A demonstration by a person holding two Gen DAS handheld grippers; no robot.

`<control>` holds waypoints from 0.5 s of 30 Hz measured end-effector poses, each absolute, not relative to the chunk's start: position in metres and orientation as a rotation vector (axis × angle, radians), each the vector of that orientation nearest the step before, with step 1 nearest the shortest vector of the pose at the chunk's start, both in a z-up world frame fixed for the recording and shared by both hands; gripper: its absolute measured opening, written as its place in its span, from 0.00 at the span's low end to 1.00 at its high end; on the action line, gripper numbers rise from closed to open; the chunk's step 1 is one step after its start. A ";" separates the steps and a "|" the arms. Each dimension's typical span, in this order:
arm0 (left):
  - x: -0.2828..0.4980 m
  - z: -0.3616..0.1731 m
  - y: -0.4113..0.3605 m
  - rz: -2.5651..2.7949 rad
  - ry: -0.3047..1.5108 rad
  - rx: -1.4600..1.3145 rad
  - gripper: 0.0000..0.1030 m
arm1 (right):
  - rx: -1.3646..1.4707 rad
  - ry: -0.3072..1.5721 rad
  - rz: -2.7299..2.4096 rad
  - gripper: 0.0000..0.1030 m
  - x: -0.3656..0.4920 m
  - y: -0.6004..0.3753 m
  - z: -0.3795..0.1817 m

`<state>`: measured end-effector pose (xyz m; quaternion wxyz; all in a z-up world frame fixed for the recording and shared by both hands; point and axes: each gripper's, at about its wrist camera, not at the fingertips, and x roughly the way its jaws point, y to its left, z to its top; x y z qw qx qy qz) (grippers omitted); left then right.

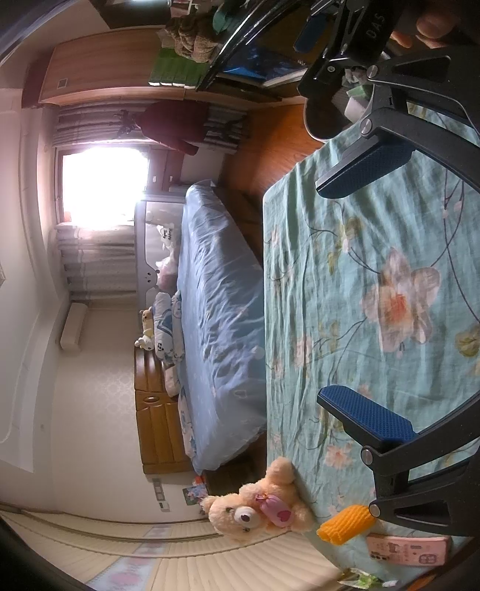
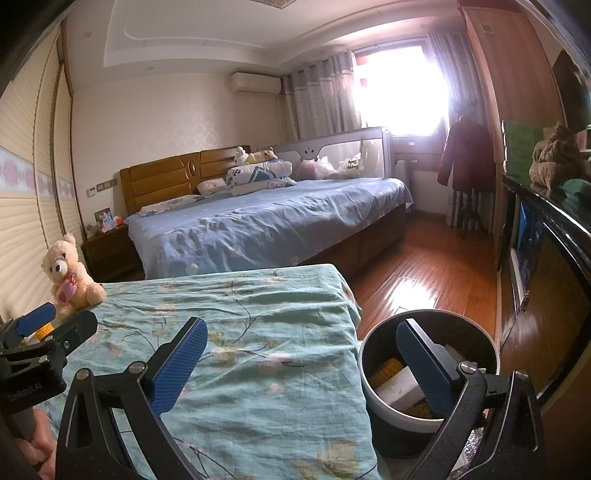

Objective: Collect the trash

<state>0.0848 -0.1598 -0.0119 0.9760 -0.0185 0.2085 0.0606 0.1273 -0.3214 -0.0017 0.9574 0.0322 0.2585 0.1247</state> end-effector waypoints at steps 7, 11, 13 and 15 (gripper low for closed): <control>0.085 -0.012 -0.160 0.123 0.421 -0.036 0.99 | 0.070 0.526 0.254 1.00 0.127 -0.322 -0.002; 0.085 -0.012 -0.160 0.122 0.421 -0.037 0.99 | 0.068 0.524 0.251 1.00 0.126 -0.322 -0.001; 0.085 -0.012 -0.160 0.123 0.420 -0.036 0.99 | 0.069 0.525 0.251 1.00 0.125 -0.321 -0.001; 0.084 -0.011 -0.159 0.123 0.420 -0.036 0.99 | 0.071 0.528 0.251 1.00 0.124 -0.321 -0.001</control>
